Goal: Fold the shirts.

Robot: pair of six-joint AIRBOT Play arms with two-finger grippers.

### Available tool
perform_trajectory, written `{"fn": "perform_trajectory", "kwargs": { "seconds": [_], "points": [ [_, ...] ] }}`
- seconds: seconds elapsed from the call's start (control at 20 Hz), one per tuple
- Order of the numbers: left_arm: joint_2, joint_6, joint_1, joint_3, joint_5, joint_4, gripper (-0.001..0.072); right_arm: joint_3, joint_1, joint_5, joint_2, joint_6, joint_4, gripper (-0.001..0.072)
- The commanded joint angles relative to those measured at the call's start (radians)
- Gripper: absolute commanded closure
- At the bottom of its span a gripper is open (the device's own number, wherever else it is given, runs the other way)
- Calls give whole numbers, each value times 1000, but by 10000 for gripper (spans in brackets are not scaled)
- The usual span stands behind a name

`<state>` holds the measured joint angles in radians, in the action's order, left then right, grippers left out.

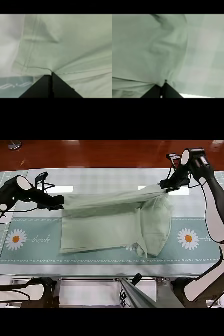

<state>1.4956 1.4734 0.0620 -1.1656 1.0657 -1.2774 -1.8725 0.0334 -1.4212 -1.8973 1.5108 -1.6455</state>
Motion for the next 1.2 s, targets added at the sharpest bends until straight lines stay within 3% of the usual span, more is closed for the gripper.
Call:
{"fn": "perform_trajectory", "kwargs": {
  "seconds": [0.0, 0.05, 0.1, 0.15, 0.2, 0.45, 0.55, 0.6, 0.65, 0.75, 0.85, 1.15],
  "points": [
    [3, 39, -7, -1, 53, -39, 689, 0, 0, -90, -1, -13, 90, 687],
    [2, 37, -11, -2, 53, -39, 681, 0, 0, -90, -1, -26, 108, 654],
    [0, 27, -11, -2, 63, -40, 578, 0, 0, -96, 0, -54, 111, 498],
    [-1, 27, -6, -8, 87, -40, 430, 0, -2, -128, 2, -93, 111, 324],
    [-1, 27, 6, -21, 127, -40, 310, 0, -7, -169, 8, -130, 113, 218],
    [-113, -126, 126, 0, 316, 72, 242, 4, -91, -257, 114, -135, 171, 205],
    [-211, -180, 205, 112, 332, 188, 241, 47, -149, -259, 164, -136, 212, 204],
    [-259, -206, 243, 185, 334, 238, 240, 95, -185, -257, 192, -142, 262, 163],
    [-307, -224, 282, 274, 335, 274, 199, 152, -220, -257, 216, -161, 328, 156],
    [-360, -237, 335, 417, 354, 285, 159, 291, -283, -247, 259, -190, 467, 128],
    [-367, -266, 357, 525, 389, 284, 83, 424, -314, -206, 303, -216, 494, 128],
    [-366, -276, 337, 646, 315, 284, 83, 574, -344, -131, 368, -248, 469, 128]
  ]
}}
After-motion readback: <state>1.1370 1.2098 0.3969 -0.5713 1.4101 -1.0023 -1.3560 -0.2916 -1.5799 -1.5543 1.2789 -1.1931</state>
